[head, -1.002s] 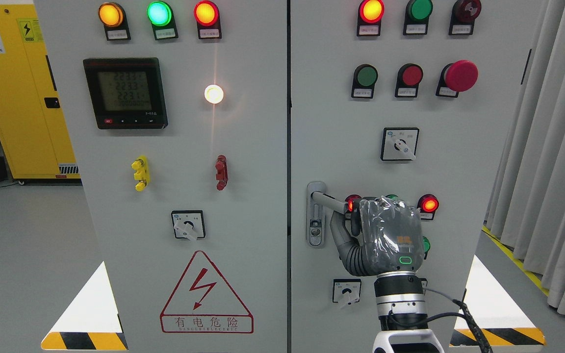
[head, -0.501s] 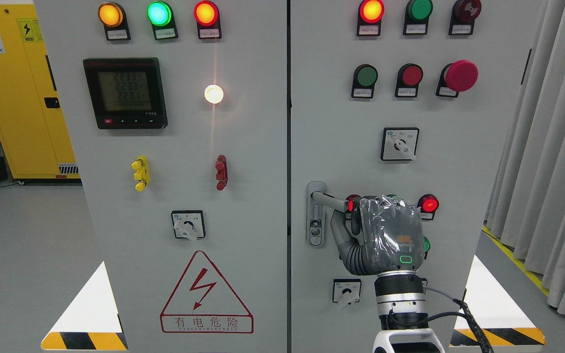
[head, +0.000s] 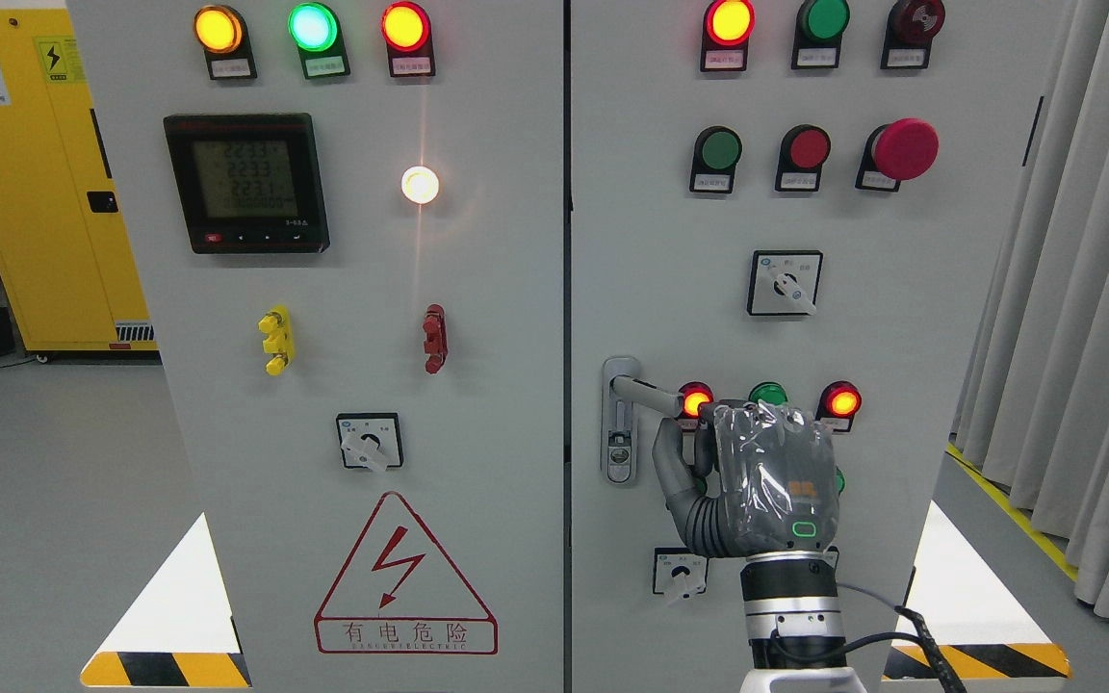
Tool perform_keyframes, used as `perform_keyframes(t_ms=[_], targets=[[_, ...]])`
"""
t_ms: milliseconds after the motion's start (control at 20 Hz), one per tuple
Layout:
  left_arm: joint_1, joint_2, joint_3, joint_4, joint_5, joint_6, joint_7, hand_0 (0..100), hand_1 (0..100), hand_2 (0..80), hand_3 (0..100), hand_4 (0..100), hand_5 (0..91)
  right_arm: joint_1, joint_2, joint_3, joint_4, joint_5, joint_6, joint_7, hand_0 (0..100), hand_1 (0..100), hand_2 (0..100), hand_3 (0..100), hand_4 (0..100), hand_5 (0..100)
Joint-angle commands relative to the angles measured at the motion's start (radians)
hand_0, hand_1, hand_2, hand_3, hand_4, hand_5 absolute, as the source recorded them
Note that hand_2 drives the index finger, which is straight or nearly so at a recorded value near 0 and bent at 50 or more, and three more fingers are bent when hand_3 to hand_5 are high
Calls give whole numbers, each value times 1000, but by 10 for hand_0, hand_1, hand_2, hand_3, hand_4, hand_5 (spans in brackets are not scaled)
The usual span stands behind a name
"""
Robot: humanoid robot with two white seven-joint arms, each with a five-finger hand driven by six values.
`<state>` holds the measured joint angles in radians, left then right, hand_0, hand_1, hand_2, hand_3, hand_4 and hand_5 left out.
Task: Release door handle
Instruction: 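Open the right hand's fingers and pull away from the handle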
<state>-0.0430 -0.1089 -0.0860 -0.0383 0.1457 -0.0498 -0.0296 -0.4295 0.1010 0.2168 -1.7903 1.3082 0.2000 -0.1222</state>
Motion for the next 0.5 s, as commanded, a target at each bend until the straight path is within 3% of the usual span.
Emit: perform_keyframes(t_ms=[0,100,200,301,351,451], targets=[[0,0,0,0,0,-1,0,120,556,0,0,0,0,81,-61,1,-78,-69,-4,-46,721,363,800,1000,932,900],[0,0,-1,0,0,-1,0,120,556,0,0,0,0,115,-92,0,-107,-99,-5,-54,721,344,710,1000,891,802],[0,0,0,0,0,-1,0,120,556,0,0,0,0,138,-124,-14,-129,-130,-7,-56,705,333,589,796,777,604],[0,0,0,0,0,-1,0,120,556,0,0,0,0,156,-142,-43,-138,-153,-31,-62,691,317,363,550,570,389],[0,0,0,0,0,-1,0,120,556,0,0,0,0,160,-148,-54,-139,-161,-51,-77,690,316,342,525,558,383],[0,0,0,0,0,-1,0,120,556,0,0,0,0,169,-149,-86,-138,-182,-94,-97,699,291,138,286,360,239]])
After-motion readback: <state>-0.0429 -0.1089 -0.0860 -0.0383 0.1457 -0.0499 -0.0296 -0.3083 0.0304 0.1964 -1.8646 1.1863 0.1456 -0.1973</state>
